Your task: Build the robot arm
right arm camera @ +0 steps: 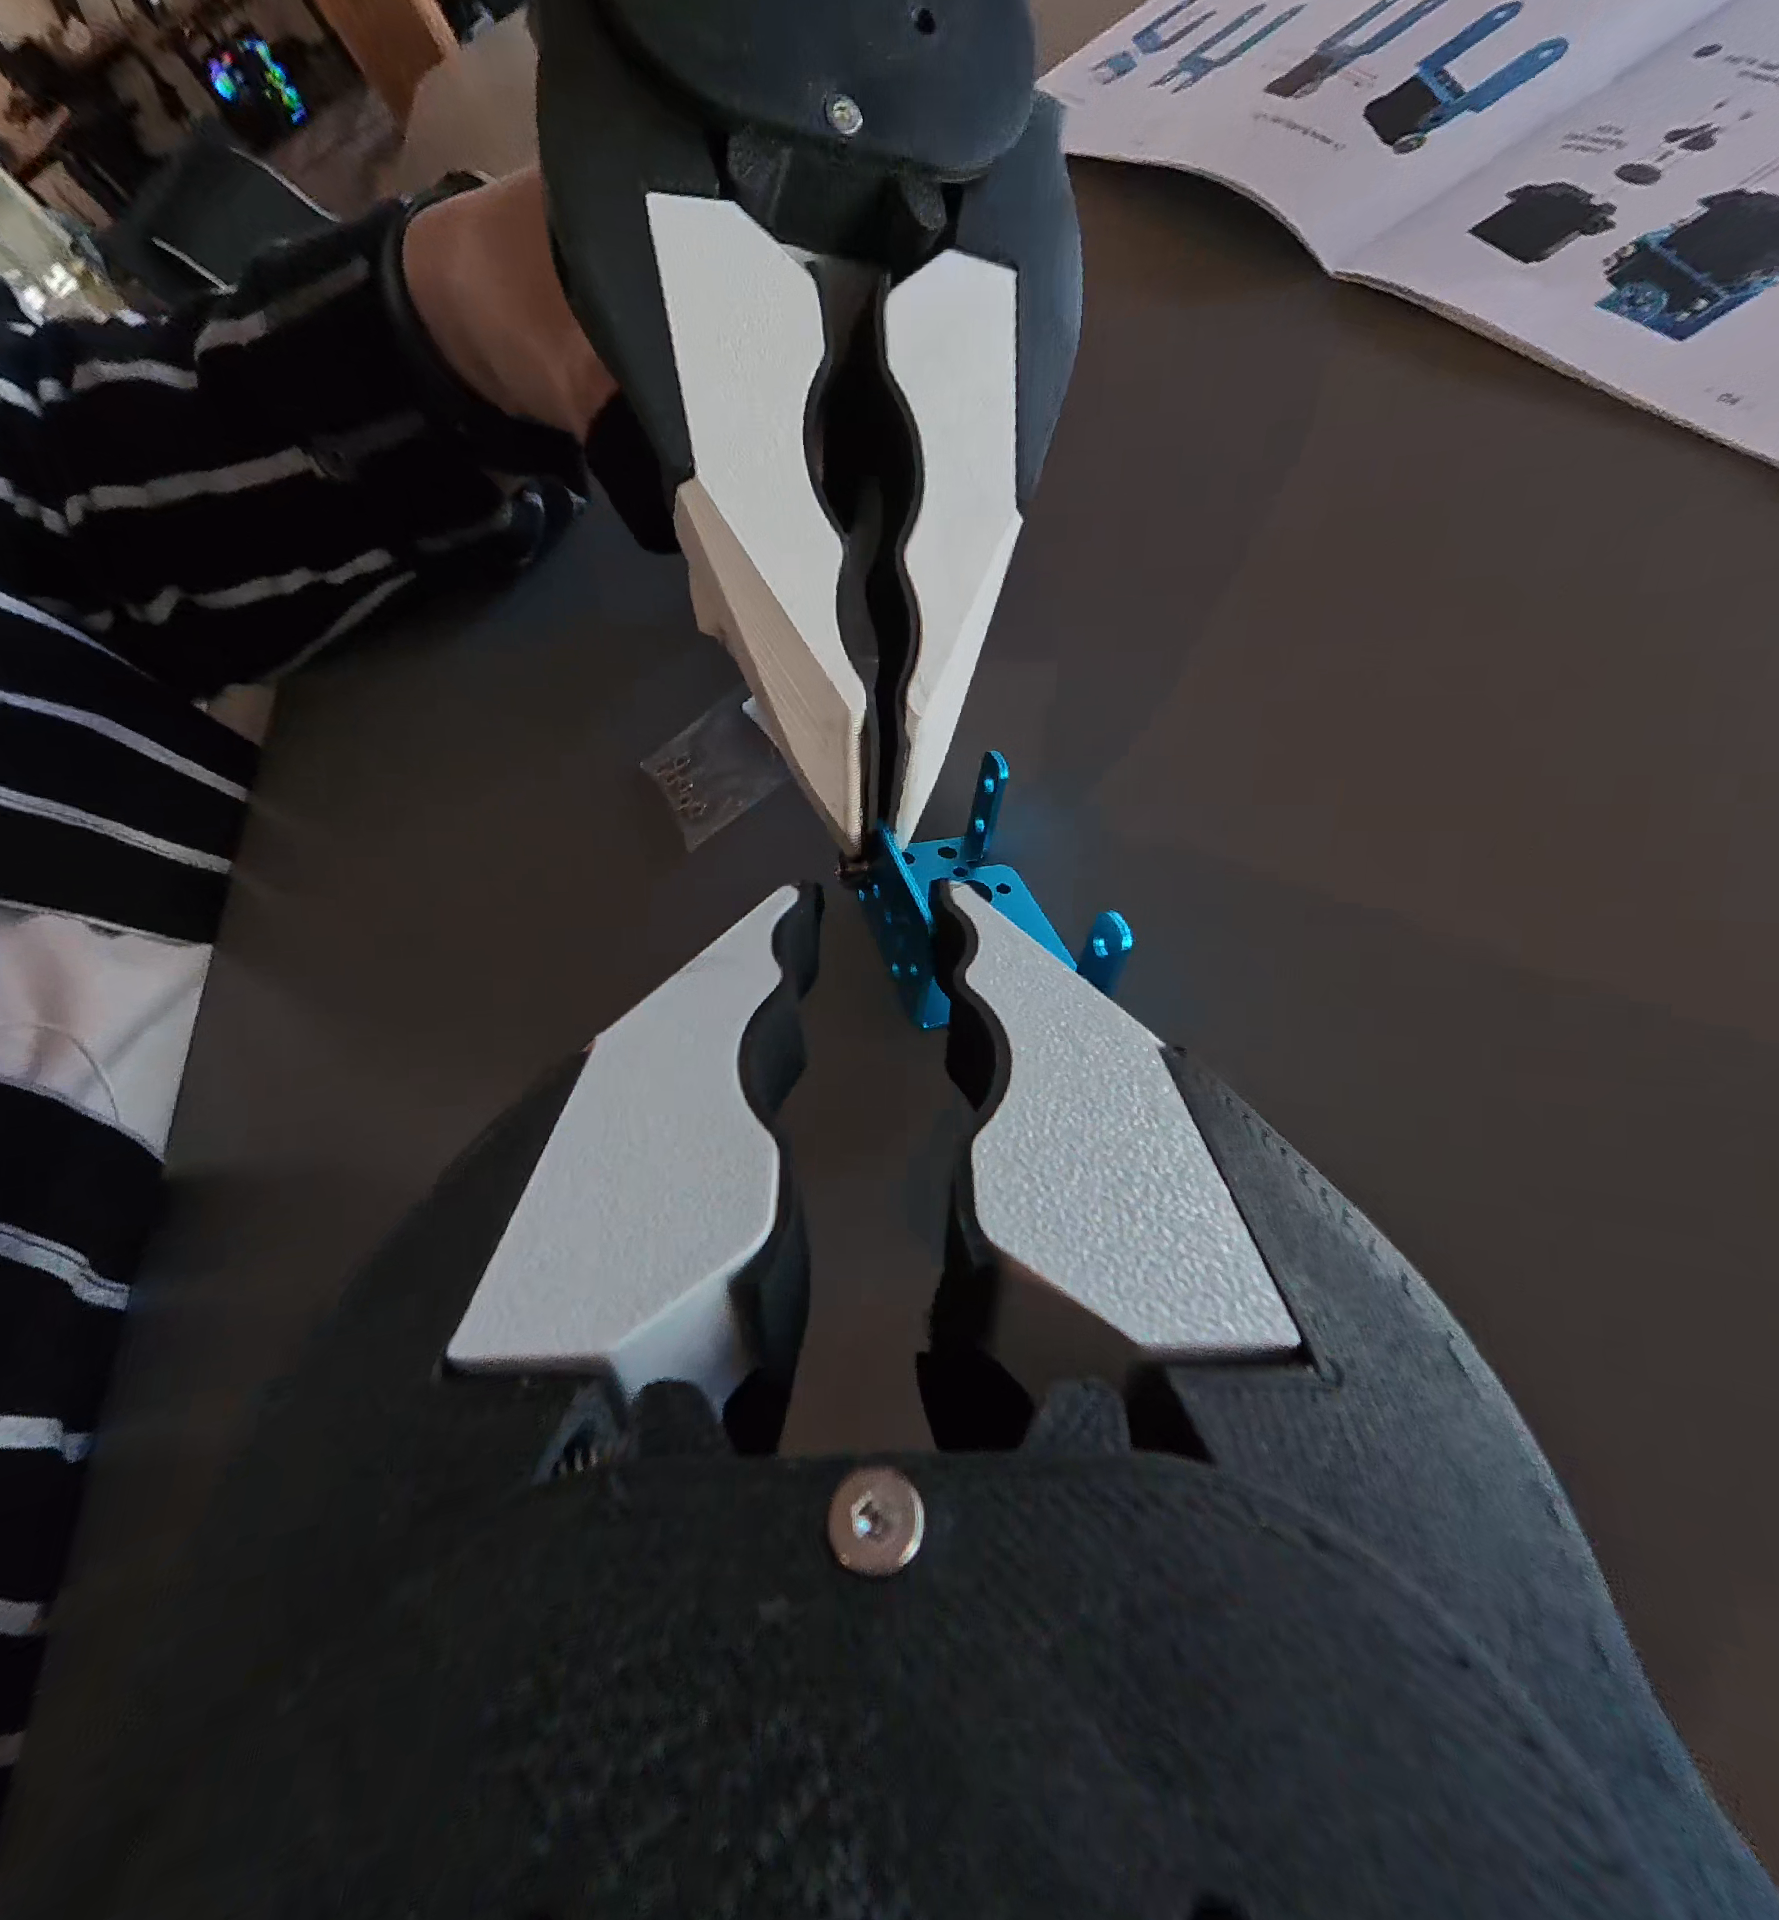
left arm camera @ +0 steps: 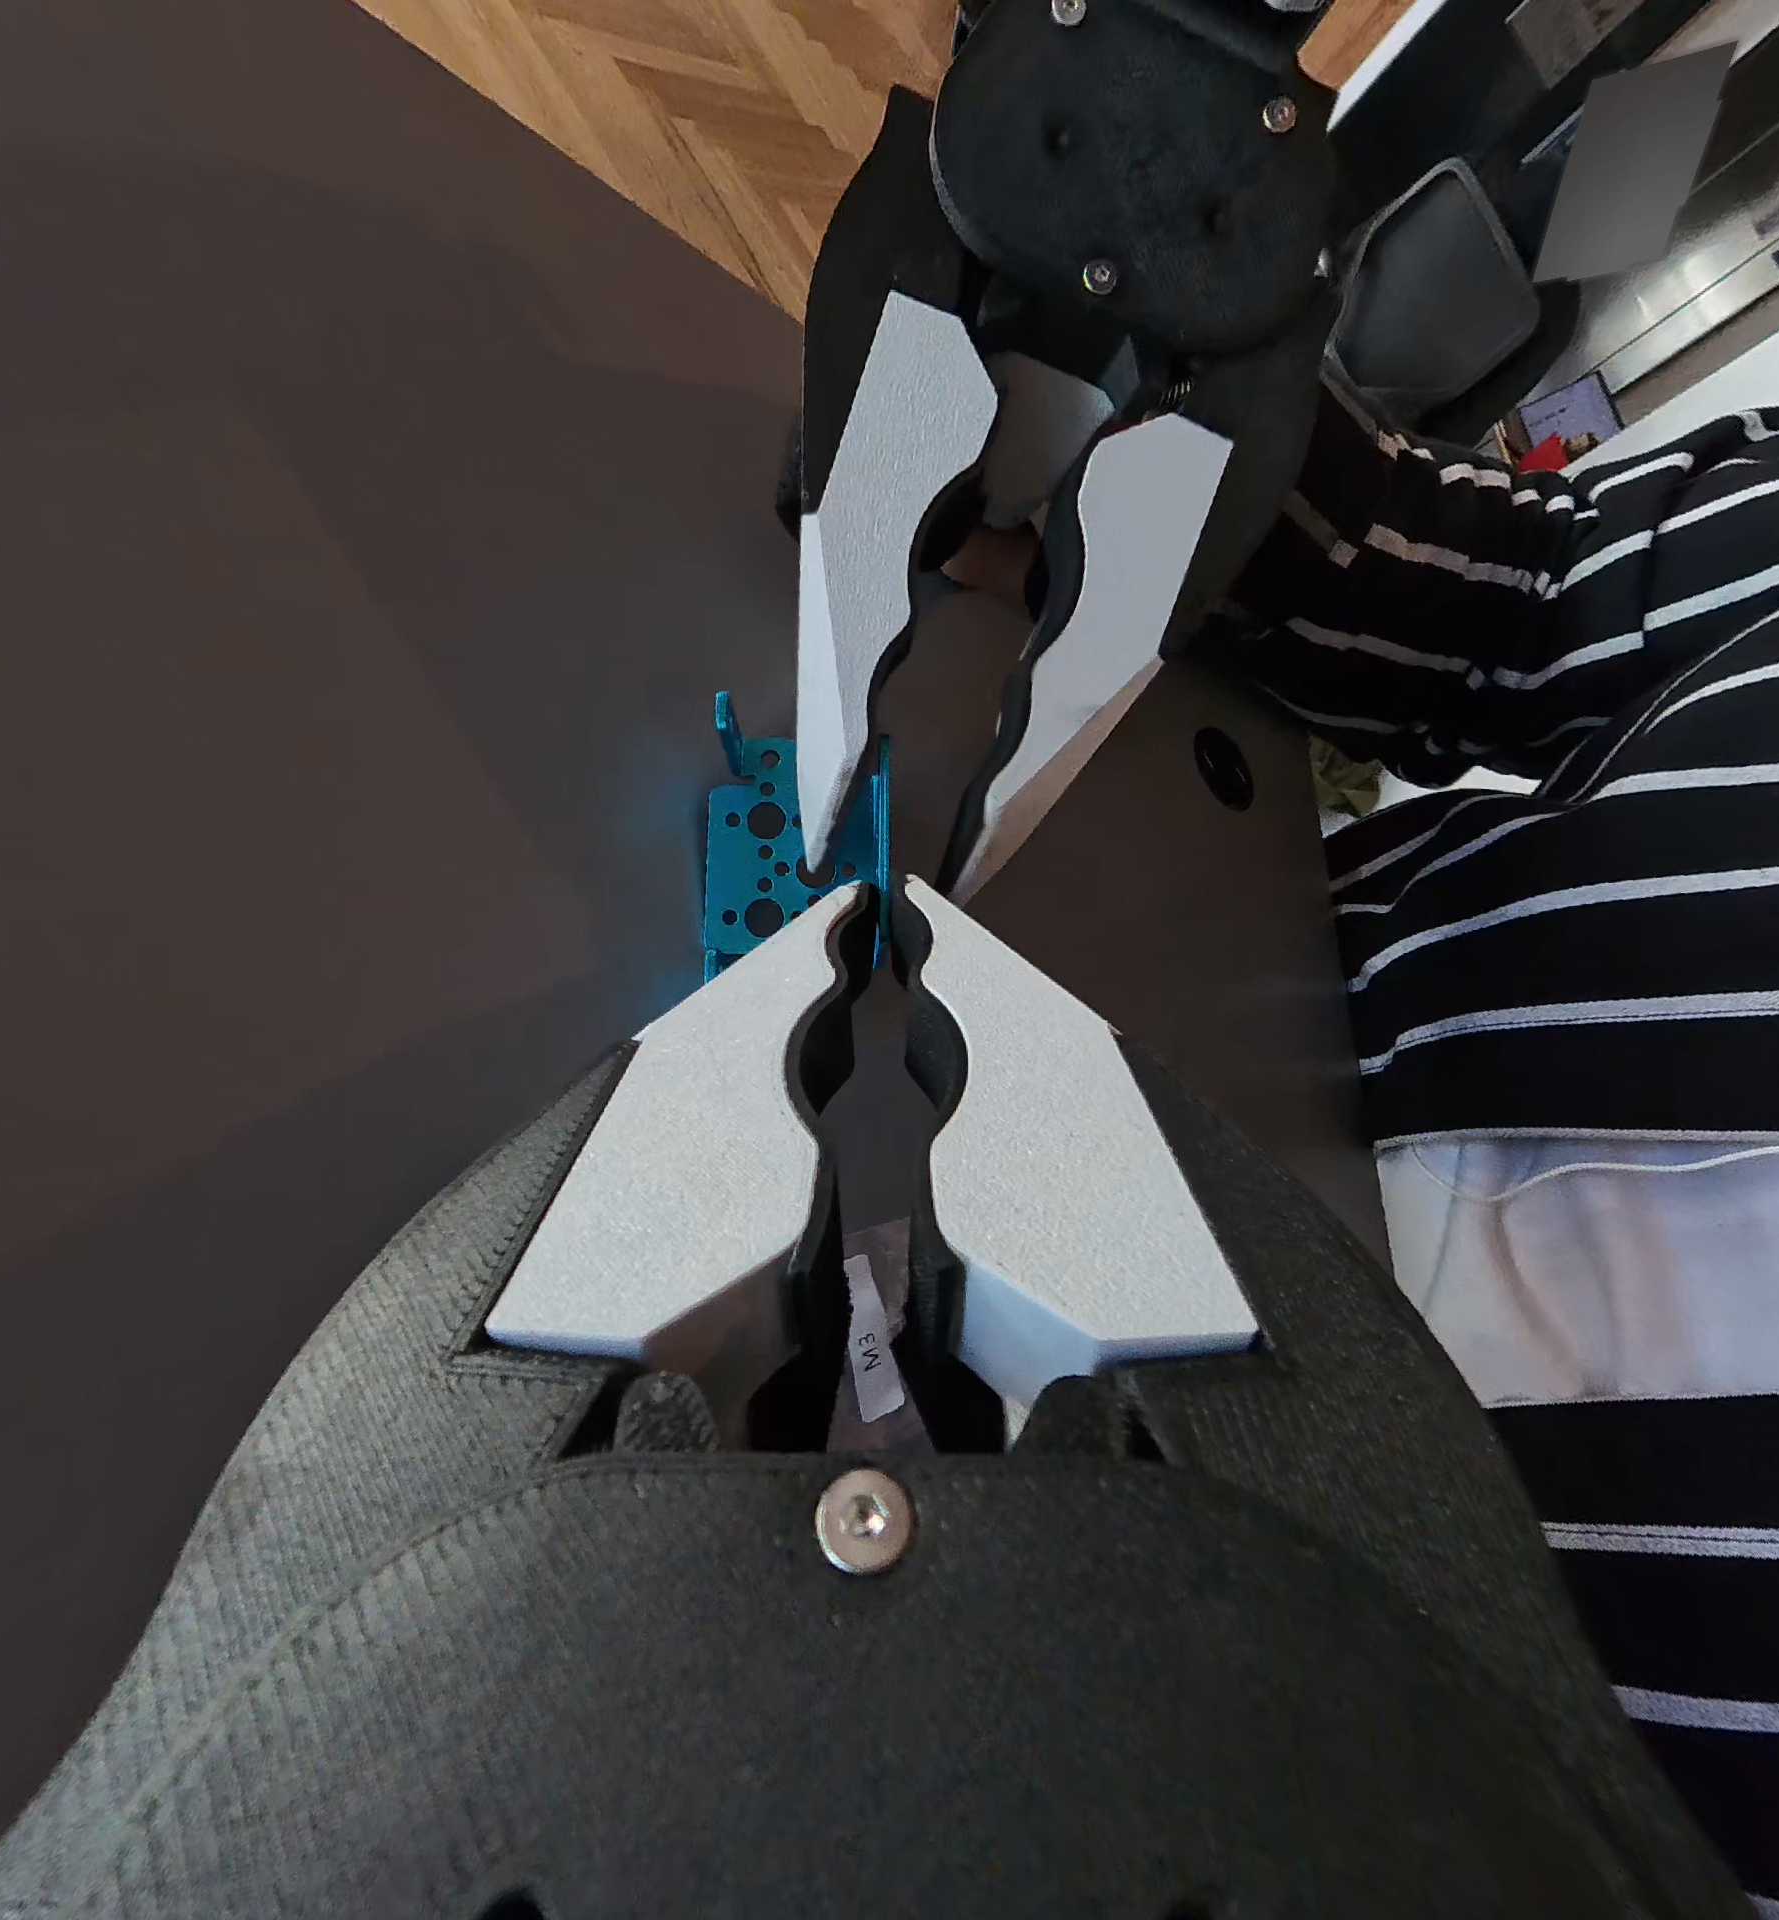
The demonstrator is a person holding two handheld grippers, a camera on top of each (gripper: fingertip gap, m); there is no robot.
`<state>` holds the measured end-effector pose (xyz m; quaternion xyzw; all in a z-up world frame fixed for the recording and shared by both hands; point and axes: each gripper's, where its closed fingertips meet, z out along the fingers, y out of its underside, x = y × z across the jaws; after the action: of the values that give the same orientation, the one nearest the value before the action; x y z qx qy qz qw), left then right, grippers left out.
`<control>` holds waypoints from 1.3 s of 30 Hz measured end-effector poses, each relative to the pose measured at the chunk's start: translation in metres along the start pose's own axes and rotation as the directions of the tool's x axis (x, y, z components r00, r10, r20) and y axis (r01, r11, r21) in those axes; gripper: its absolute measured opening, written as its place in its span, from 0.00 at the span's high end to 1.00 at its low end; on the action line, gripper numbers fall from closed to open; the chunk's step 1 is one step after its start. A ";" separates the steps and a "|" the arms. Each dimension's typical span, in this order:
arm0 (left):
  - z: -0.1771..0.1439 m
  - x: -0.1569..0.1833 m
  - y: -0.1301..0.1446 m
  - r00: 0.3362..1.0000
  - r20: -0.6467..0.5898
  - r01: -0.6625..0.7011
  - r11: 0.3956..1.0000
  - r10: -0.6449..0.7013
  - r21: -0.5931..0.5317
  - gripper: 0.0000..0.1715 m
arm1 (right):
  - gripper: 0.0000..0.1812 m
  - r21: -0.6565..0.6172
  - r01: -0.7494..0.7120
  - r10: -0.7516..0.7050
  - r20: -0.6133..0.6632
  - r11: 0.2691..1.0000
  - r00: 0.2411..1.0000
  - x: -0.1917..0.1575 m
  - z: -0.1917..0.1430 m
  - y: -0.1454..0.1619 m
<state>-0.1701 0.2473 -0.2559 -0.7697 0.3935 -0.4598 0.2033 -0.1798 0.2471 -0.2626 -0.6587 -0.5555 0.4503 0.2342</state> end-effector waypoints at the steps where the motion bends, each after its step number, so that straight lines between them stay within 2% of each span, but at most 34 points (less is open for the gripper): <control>1: -0.001 -0.001 0.000 1.000 0.005 0.001 1.000 -0.001 0.004 0.99 | 0.89 0.008 -0.011 0.011 -0.002 1.000 1.000 0.001 0.000 -0.001; 13: -0.003 -0.004 -0.002 1.000 0.005 0.027 0.999 -0.027 0.024 0.99 | 0.93 0.039 -0.098 0.097 0.012 0.994 0.995 0.005 0.001 -0.004; 15: -0.002 -0.005 0.000 0.999 0.004 0.033 0.999 -0.033 0.020 0.98 | 0.96 0.036 -0.092 0.092 0.019 0.995 0.996 0.004 0.001 -0.004; 22: -0.005 -0.002 -0.001 0.995 -0.055 0.080 0.996 -0.077 0.048 0.97 | 0.98 0.043 -0.049 0.048 0.015 0.998 0.999 0.001 0.002 -0.005; 25: -0.009 -0.001 -0.003 0.993 -0.076 0.093 0.994 -0.088 0.063 0.93 | 0.99 0.048 -0.043 0.042 0.019 0.998 0.999 0.001 0.001 -0.006; 30: -0.019 -0.005 0.006 0.999 0.003 0.044 0.998 -0.044 0.048 0.81 | 0.99 0.044 -0.025 0.024 0.017 0.999 1.000 -0.001 0.002 -0.006; 32: -0.019 -0.006 0.011 0.999 0.038 0.023 0.999 -0.024 0.035 0.81 | 0.99 0.052 -0.020 0.019 0.019 0.998 1.000 -0.001 0.001 -0.007; 35: -0.014 -0.004 0.015 0.997 0.073 -0.011 0.999 0.008 0.038 0.87 | 0.99 0.061 -0.016 0.015 0.018 0.998 1.000 -0.001 0.000 -0.008; 39: -0.011 -0.003 0.018 0.994 0.109 -0.036 0.998 0.030 0.059 0.85 | 0.99 0.068 -0.013 0.012 0.016 0.998 1.000 -0.001 0.000 -0.008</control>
<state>-0.1877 0.2397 -0.2642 -0.7803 0.3805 -0.4259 0.2550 -0.1838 0.2483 -0.2553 -0.6504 -0.5374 0.4754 0.2494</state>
